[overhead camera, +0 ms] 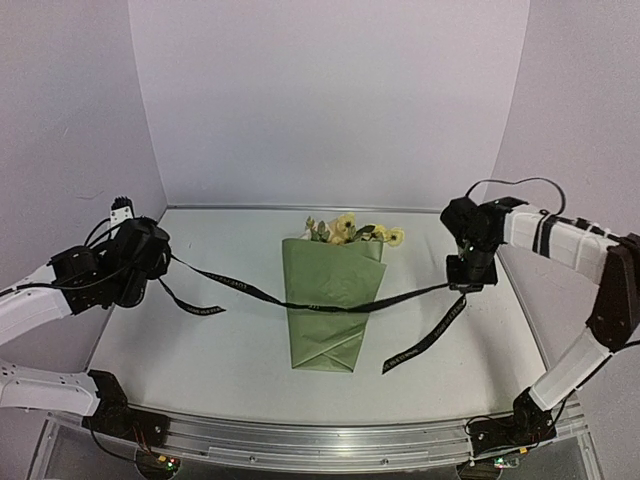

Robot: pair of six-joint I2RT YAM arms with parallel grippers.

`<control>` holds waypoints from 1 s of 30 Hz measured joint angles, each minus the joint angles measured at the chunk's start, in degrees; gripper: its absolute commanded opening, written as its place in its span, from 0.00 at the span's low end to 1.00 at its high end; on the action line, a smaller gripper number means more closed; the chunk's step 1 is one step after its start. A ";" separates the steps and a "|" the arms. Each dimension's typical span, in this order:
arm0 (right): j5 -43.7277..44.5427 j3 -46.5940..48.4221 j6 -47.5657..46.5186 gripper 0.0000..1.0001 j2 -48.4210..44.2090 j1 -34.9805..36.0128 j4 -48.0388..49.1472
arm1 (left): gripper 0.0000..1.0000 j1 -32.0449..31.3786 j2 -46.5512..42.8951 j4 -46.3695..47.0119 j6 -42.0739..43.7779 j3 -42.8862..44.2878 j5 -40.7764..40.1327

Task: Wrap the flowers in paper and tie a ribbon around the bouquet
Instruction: Straighten the ribbon at the center of the board, then pick up the folded bouquet from the center of the board.

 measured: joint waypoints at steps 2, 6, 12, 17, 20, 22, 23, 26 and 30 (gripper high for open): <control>2.64 4.62 -5.13 0.00 -4.29 0.00 -4.08 | 0.00 0.00 -2.97 -0.02 2.83 0.92 -2.11; 5.76 13.67 -14.18 0.00 -9.00 0.00 -12.31 | 0.00 0.00 -7.83 1.66 9.59 3.19 -4.99; 8.95 15.85 -22.25 0.00 -9.82 0.00 -16.20 | 0.00 0.02 -10.78 0.50 10.55 3.70 -6.74; 9.86 6.50 -22.29 0.00 -8.48 0.00 -17.93 | 0.00 0.11 -8.06 -3.49 -0.38 -2.06 -2.10; 9.85 0.23 -20.47 0.01 -7.05 0.00 -18.15 | 0.01 0.09 -4.83 -6.93 -11.93 -7.04 2.78; 9.26 -3.34 -18.53 0.08 -5.85 0.00 -18.41 | 0.08 0.11 -2.68 -9.35 -21.08 -11.03 6.53; 8.67 -4.78 -17.27 0.11 -5.35 0.00 -18.53 | 0.11 0.11 -2.30 -9.82 -24.49 -12.85 8.04; 6.11 -8.11 -13.42 0.33 -4.41 0.00 -18.89 | 0.35 0.11 -2.02 -10.55 -32.34 -17.38 12.59; 2.37 -10.69 -8.77 0.53 -4.42 0.00 -18.84 | 0.70 0.11 -2.50 -10.51 -39.46 -20.05 16.74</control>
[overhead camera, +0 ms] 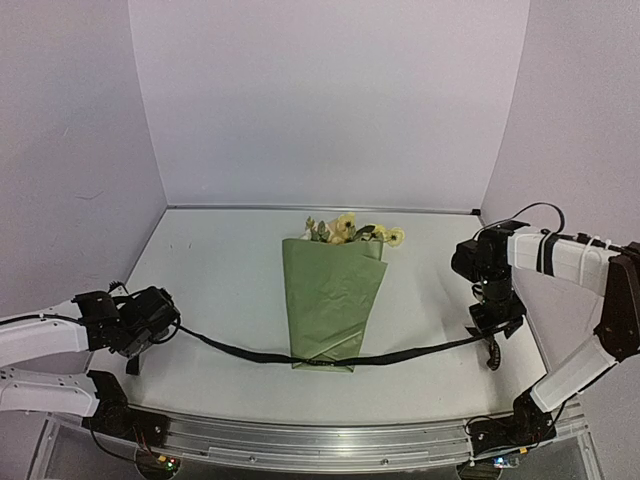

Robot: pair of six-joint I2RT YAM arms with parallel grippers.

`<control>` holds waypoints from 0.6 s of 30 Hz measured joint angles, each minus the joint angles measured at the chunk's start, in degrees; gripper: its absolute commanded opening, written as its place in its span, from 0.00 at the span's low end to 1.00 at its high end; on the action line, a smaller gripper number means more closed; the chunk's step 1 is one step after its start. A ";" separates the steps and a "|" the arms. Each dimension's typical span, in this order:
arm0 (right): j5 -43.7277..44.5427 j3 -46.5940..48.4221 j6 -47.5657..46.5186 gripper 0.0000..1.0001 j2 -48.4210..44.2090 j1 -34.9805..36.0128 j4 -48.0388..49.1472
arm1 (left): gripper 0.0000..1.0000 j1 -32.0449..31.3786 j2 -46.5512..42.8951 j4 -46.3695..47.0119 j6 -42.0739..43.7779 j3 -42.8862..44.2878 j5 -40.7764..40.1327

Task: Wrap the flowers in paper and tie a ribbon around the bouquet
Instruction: Pick up the folded bouquet from the center of the board.

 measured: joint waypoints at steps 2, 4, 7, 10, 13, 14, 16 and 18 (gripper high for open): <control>-1.44 -0.57 1.89 0.58 -0.14 0.00 0.03 | 0.78 0.00 -1.09 0.04 -1.93 -0.37 1.06; -2.66 -0.76 3.34 0.62 -0.68 0.00 0.07 | 0.81 0.00 -2.65 0.41 -2.19 -0.38 1.49; -4.59 -0.76 4.76 0.68 -2.95 0.00 0.29 | 0.82 0.00 -4.90 1.93 0.31 -0.32 1.99; -6.75 -0.43 5.83 0.69 -6.14 0.00 0.21 | 0.81 0.00 -7.45 3.94 4.53 0.00 2.37; -11.16 0.66 6.95 0.70 -8.17 0.08 1.07 | 0.80 0.00 -9.35 7.37 11.34 1.23 3.59; -12.81 1.20 7.43 0.70 -8.25 0.32 1.85 | 0.80 0.00 -9.59 9.25 14.12 1.87 4.29; -15.70 2.58 8.37 0.71 -7.35 1.51 3.59 | 0.79 0.00 -9.18 13.21 18.73 3.11 6.08; -18.13 5.00 9.48 0.71 -4.81 3.66 5.09 | 0.79 0.00 -7.05 18.10 23.77 4.30 9.13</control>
